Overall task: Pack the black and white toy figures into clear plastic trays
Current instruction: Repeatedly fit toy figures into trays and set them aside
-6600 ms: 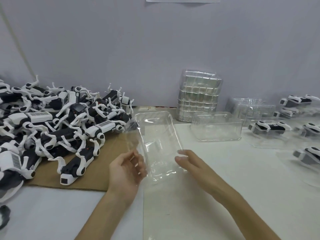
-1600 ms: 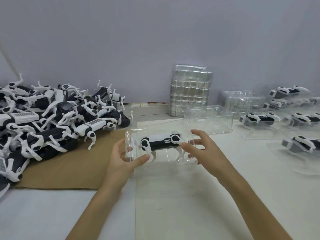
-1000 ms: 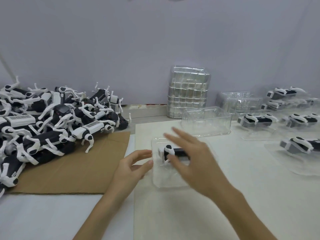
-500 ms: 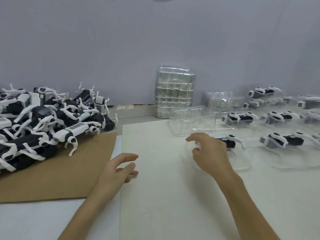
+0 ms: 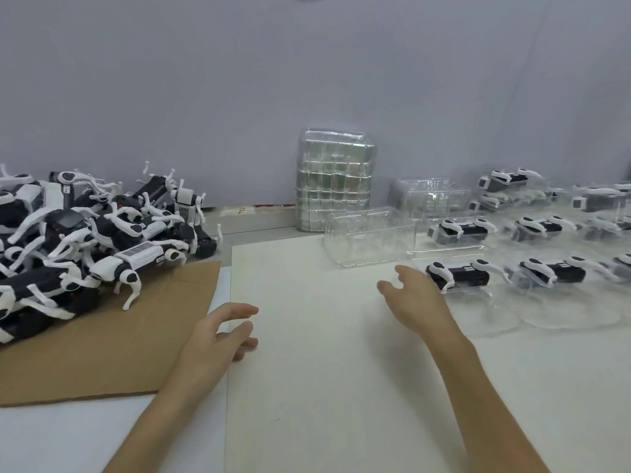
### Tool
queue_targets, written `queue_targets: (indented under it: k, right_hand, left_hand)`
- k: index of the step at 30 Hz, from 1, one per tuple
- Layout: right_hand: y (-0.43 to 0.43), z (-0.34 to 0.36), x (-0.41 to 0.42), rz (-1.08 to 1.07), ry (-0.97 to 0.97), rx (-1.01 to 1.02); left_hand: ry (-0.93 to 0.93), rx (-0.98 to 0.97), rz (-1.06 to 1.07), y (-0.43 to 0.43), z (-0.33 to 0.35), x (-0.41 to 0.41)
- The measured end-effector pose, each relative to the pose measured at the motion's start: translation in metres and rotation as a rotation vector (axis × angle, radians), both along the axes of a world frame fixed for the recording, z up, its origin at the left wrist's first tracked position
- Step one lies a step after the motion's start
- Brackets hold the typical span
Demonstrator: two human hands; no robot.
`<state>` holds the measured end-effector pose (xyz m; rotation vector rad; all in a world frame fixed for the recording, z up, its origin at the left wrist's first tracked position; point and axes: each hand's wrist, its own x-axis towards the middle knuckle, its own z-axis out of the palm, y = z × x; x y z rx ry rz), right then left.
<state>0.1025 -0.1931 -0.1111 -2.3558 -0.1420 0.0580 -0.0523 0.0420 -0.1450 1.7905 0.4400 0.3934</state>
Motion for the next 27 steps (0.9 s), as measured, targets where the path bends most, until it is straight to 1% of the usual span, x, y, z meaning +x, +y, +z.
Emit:
queue_targets:
  k: [4, 9, 15, 17, 19, 23, 25, 27]
  right_hand:
    - [-0.019, -0.001, 0.013, -0.094, 0.021, 0.000]
    - [-0.038, -0.004, 0.024, -0.221, 0.014, 0.052]
    - [-0.044, -0.013, 0.031, -0.277, 0.021, 0.051]
    - [-0.046, -0.015, 0.034, -0.310, -0.002, 0.107]
    - [-0.049, -0.015, 0.037, -0.336, -0.016, 0.221]
    - [-0.043, -0.012, 0.036, -0.278, -0.039, 0.476]
    - [-0.030, -0.013, 0.031, -0.202, -0.106, 0.503]
    - [-0.013, -0.015, 0.027, -0.122, -0.201, 0.452]
  left_hand:
    - [0.009, 0.012, 0.001, -0.002, 0.001, -0.001]
    - [0.015, 0.013, -0.007, -0.003, 0.004, -0.002]
    - [0.021, 0.037, -0.015, -0.006, 0.005, -0.003]
    - [0.026, 0.040, -0.016, -0.006, 0.006, -0.003]
    - [0.029, 0.046, -0.015, -0.006, 0.007, -0.004]
    - [0.029, 0.064, -0.016, -0.006, 0.005, -0.004]
    - [0.043, 0.087, -0.020, -0.006, 0.003, -0.003]
    - [0.057, 0.115, -0.017, -0.005, 0.000, -0.001]
